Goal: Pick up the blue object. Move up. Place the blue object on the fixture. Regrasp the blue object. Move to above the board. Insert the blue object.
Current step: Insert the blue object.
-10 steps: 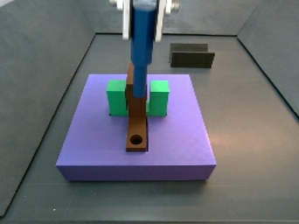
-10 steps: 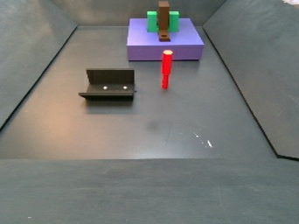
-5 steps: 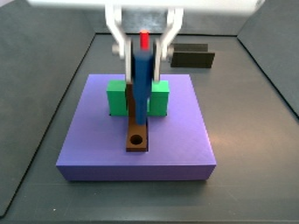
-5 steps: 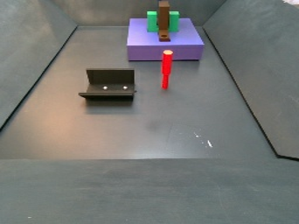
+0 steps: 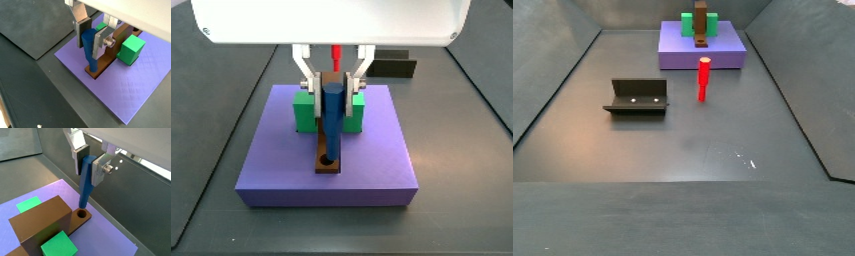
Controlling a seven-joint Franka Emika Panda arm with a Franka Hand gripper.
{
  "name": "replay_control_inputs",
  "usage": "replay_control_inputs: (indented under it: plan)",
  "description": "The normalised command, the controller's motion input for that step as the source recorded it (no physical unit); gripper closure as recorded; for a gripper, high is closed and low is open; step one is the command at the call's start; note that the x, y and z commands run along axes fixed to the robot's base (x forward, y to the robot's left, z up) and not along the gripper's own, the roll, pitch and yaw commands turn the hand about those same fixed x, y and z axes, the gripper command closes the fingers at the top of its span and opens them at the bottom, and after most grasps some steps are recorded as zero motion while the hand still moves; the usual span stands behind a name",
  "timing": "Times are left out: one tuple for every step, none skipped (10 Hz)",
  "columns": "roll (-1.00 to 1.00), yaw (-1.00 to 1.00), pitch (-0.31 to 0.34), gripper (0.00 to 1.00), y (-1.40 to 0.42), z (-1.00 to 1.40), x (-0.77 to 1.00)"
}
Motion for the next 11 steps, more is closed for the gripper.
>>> replay_control_inputs:
  plan:
    - [0.13, 0.14, 0.000, 1.00, 0.00, -0.09, 0.00]
    - [0.11, 0.14, 0.000, 1.00, 0.00, -0.12, 0.00]
    - [0.11, 0.15, 0.000, 1.00, 0.00, -0.13, 0.00]
    - [0.07, 0.15, 0.000, 1.00, 0.00, -0.12, 0.00]
    - [0.06, 0.15, 0.000, 1.00, 0.00, -0.12, 0.00]
    - [0.07, 0.09, 0.000, 1.00, 0.00, -0.13, 0.00]
    - [0.07, 0.05, 0.000, 1.00, 0.00, -0.13, -0.01]
    - [0.06, 0.08, 0.000, 1.00, 0.00, -0.11, 0.00]
    - [0.08, 0.09, 0.000, 1.00, 0.00, -0.11, 0.00]
    - [0.07, 0.09, 0.000, 1.00, 0.00, -0.13, 0.00]
    - [0.07, 0.12, 0.000, 1.00, 0.00, -0.14, 0.00]
